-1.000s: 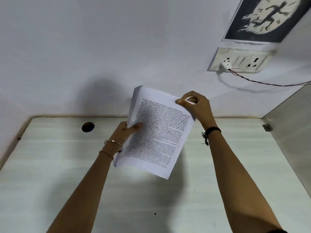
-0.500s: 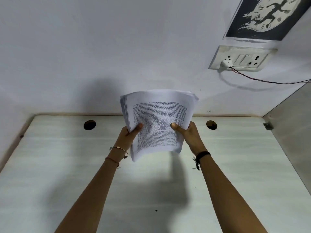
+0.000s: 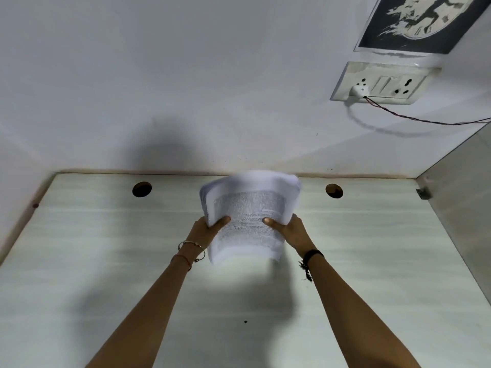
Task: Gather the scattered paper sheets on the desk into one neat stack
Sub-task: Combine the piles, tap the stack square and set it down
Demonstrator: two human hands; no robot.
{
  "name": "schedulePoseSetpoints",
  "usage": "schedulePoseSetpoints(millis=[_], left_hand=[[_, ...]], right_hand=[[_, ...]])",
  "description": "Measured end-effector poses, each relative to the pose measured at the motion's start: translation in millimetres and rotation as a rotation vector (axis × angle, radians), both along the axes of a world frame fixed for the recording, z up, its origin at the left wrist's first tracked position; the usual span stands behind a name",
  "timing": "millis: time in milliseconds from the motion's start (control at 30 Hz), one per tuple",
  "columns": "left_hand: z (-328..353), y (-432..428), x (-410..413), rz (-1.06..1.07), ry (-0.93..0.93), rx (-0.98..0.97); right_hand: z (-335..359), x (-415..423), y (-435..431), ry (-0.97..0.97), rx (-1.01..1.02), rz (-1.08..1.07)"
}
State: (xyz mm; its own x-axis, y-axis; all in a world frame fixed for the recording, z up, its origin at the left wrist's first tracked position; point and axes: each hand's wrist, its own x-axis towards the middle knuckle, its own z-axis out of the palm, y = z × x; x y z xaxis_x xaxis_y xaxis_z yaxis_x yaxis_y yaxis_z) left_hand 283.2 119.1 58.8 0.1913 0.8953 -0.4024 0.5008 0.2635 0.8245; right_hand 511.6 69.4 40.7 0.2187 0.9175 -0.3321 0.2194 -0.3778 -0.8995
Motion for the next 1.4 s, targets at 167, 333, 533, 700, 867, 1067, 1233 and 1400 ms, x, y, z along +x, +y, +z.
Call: schedulePoseSetpoints(millis=[167,333,533,700,867,1067,1233,1400], left_hand=[[-10.1,15.6,4.5,0.121,-0.085,-0.003],[-62.8,21.3,6.6,0.202,-0.031,-0.08],[-121.2,22.2,20.8,0.25,0.154,-0.027],[-148.2,10.4,26.2,0.215,0.376,0.203],[-153.0,-1.7,29.6,-0.051,0.741,0.449],[-177.5,-8.9,32.6,-0.213,0.695,0.411],[-182.8,-6.8,31.2,-0.221,0.71,0.452],[-187.0,-8.8,31.4,-0.219,0.707,0.45]], right_hand=[[-1.5,-0.9,6.8,-0.038,-0.018,0.018],[-40.3,-4.6,15.0,0.11,-0.035,-0.113],[-96.9,-7.6,24.9,-0.032,-0.114,-0.167],[-131.2,-8.9,27.5,-0.296,-0.106,-0.177],[-131.7,-6.7,29.5,-0.266,-0.082,-0.181],[-129.5,-2.9,28.5,-0.259,-0.043,-0.161],[-132.6,-0.9,29.5,-0.325,-0.03,-0.119],[-139.9,-12.8,30.0,-0.73,0.228,-0.159]])
